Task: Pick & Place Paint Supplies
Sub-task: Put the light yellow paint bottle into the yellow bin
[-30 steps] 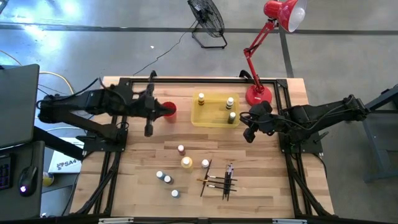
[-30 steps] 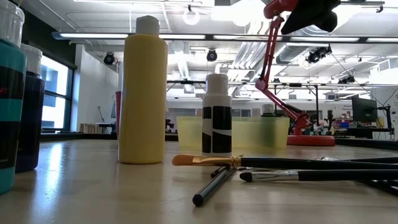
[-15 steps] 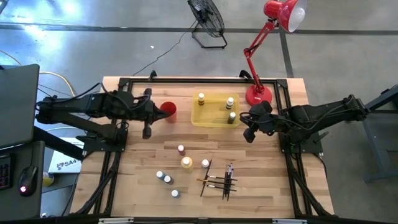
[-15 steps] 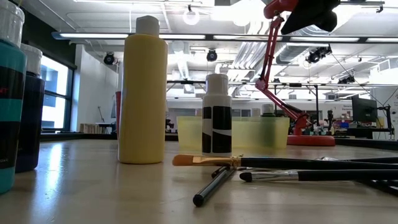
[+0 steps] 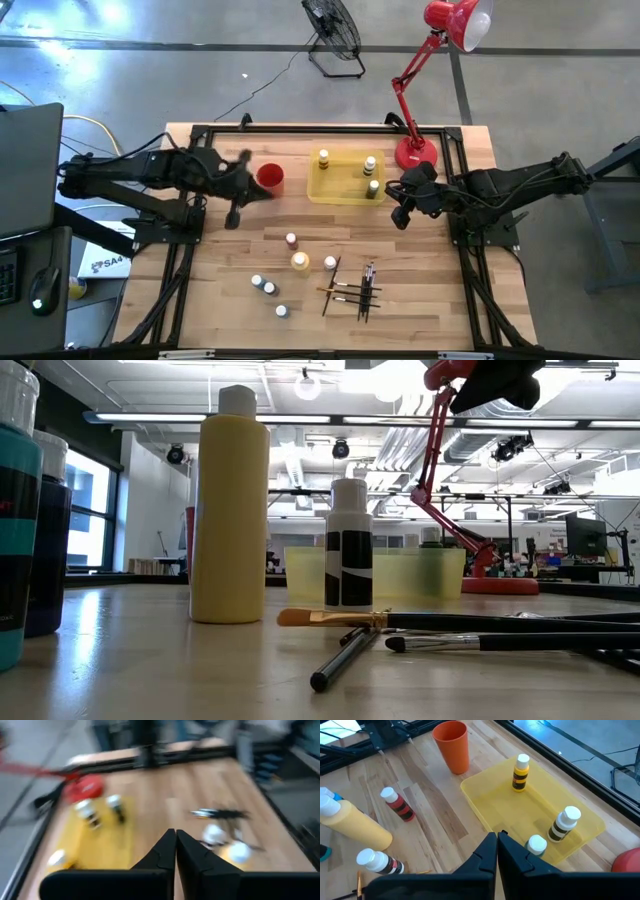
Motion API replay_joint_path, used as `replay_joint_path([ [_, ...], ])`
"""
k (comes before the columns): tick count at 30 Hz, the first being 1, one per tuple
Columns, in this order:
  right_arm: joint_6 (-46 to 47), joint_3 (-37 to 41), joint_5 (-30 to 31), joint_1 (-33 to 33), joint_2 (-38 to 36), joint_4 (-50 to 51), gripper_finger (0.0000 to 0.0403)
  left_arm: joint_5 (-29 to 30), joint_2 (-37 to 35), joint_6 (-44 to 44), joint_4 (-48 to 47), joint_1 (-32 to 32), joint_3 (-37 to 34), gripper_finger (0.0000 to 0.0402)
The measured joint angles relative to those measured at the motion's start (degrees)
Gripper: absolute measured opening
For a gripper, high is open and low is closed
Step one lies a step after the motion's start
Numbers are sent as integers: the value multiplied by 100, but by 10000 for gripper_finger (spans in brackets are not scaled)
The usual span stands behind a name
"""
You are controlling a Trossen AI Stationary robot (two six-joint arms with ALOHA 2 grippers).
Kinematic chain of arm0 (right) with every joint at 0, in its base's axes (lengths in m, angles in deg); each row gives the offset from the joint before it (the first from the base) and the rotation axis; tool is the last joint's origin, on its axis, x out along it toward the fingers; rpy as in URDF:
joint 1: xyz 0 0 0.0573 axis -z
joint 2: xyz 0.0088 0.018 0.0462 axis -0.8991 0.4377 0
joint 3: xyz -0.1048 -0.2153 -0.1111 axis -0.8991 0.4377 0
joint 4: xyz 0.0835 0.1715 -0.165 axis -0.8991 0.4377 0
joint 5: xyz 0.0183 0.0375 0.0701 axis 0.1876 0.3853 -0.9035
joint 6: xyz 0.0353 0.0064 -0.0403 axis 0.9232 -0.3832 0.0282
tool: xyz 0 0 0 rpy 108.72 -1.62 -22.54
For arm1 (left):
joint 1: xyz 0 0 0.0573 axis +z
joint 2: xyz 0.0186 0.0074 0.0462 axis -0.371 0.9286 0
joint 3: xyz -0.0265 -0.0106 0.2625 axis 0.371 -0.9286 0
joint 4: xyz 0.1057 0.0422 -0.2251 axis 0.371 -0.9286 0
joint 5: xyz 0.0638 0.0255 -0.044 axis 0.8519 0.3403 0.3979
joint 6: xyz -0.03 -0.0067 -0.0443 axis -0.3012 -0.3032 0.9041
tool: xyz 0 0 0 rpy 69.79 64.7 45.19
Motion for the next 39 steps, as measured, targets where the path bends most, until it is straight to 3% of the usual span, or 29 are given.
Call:
replay_joint_path([
  [4, -3, 0, 0, 0, 0, -4, 5, -829, 359, -514, 185, -7, -6, 34],
  [16, 41, 0, -37, 0, 0, -23, 5, -1876, 1637, -610, 356, -2, -11, 150],
  [27, 191, 0, -155, 0, 0, 5, 5, -2257, 2160, -1400, 185, -7, -2, 233],
  [31, 222, 0, -155, 0, 0, 8, 5, -2472, 2247, -1413, 203, -50, -5, 243],
  [39, 301, 0, -175, 0, 0, 29, 5, -2279, 2754, -1570, 135, -299, -11, 245],
])
